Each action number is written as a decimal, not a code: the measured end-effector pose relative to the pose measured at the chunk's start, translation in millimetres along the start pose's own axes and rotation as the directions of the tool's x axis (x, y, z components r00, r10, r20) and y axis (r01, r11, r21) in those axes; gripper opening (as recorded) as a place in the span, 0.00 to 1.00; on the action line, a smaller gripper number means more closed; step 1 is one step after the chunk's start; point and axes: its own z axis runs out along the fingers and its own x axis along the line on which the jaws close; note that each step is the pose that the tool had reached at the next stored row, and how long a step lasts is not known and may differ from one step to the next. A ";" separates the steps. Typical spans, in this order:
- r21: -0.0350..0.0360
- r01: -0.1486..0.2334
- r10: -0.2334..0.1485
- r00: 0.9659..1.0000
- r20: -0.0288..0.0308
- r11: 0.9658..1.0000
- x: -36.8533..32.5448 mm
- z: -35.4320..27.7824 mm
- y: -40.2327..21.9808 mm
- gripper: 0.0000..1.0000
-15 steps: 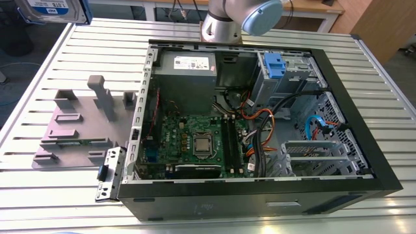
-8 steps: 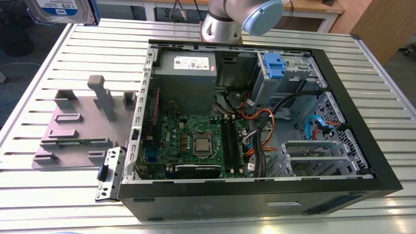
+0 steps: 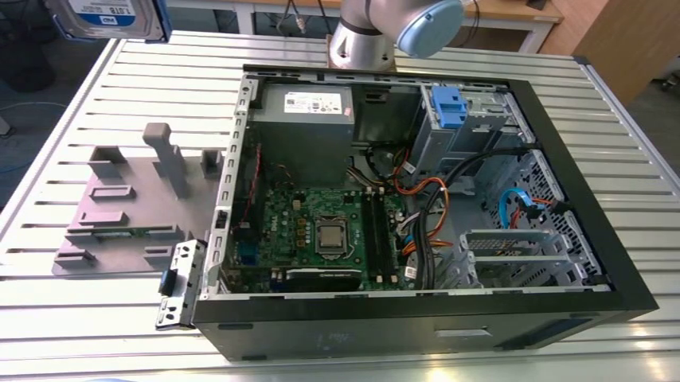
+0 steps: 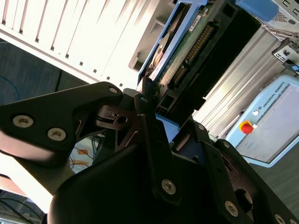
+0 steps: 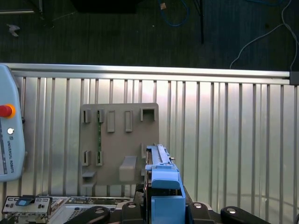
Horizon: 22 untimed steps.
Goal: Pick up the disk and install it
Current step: 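Pick up the disk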
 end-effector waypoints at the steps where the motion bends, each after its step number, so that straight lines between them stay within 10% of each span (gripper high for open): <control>1: 0.000 0.000 0.000 1.000 0.000 1.000 0.0 0.0 -0.2 0.36; 22: 0.000 0.000 0.000 1.000 0.000 1.000 0.1 0.1 -13.7 0.36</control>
